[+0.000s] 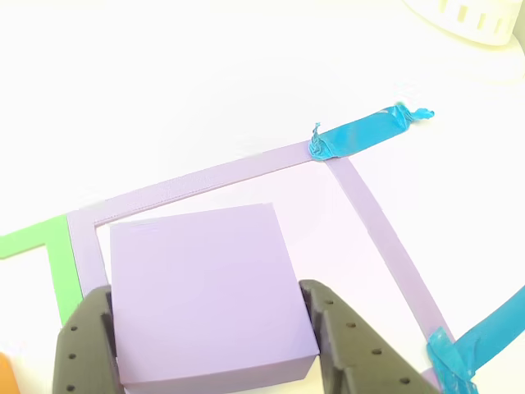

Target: Tower of hanoi

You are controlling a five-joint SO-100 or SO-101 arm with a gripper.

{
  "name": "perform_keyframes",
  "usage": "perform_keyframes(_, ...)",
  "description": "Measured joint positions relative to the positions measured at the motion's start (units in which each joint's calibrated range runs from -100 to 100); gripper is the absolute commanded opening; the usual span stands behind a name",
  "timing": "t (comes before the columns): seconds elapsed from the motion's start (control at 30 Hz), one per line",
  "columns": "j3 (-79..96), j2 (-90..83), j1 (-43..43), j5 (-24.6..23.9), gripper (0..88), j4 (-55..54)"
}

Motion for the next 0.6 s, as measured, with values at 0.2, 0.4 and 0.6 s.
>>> perform_keyframes(0.2, -9.03, -17.14, 0.00, 0.00, 13.9, 28.46)
perform_keyframes(0.4, -29.39, -24.23, -0.94, 0.00, 12.4, 61.43)
perform_keyframes(0.6, -51.44, -25.07, -4.10, 0.00, 12.1, 85.61)
